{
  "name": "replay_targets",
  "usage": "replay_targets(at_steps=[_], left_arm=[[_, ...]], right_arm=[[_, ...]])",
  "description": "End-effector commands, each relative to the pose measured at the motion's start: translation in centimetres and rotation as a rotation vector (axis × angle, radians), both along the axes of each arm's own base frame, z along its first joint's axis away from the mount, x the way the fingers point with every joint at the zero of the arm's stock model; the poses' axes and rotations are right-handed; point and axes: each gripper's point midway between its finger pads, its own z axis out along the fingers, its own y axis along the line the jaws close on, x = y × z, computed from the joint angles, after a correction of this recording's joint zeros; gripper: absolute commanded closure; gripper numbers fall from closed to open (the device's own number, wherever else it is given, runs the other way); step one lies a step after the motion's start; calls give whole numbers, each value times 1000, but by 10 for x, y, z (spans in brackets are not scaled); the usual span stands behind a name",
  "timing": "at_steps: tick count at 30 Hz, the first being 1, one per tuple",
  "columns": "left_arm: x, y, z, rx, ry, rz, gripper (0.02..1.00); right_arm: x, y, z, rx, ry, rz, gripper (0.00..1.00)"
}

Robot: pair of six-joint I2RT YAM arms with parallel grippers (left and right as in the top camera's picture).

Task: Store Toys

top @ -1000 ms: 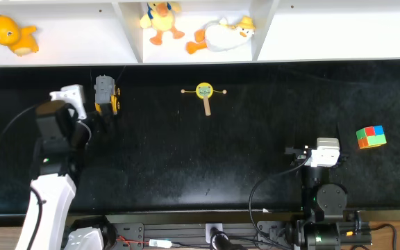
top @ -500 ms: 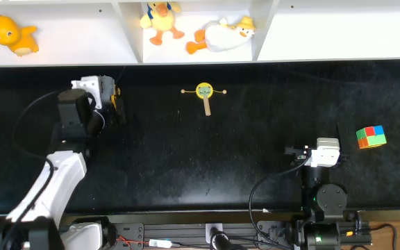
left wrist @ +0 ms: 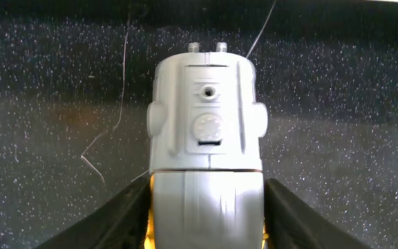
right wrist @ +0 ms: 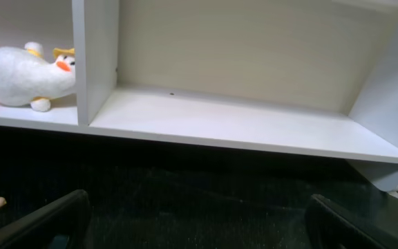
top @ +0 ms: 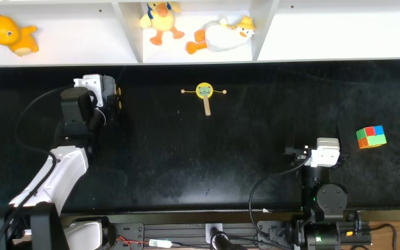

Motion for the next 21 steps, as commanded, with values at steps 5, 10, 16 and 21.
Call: replay_targets(at_steps=[5, 10, 16, 21], left_arm=[[0, 0, 5, 11, -8, -5, 584], [-10, 2, 19, 21, -13, 7, 614], [-31, 2, 48, 24, -38, 9, 649], [-50, 1, 76, 25, -86, 10, 658]], right_arm=[[0, 0, -4, 3, 1, 3, 5], [0, 0, -4, 3, 1, 3, 5], [0, 0, -4, 4, 1, 3, 5], [0, 0, -4, 3, 1, 3, 5]])
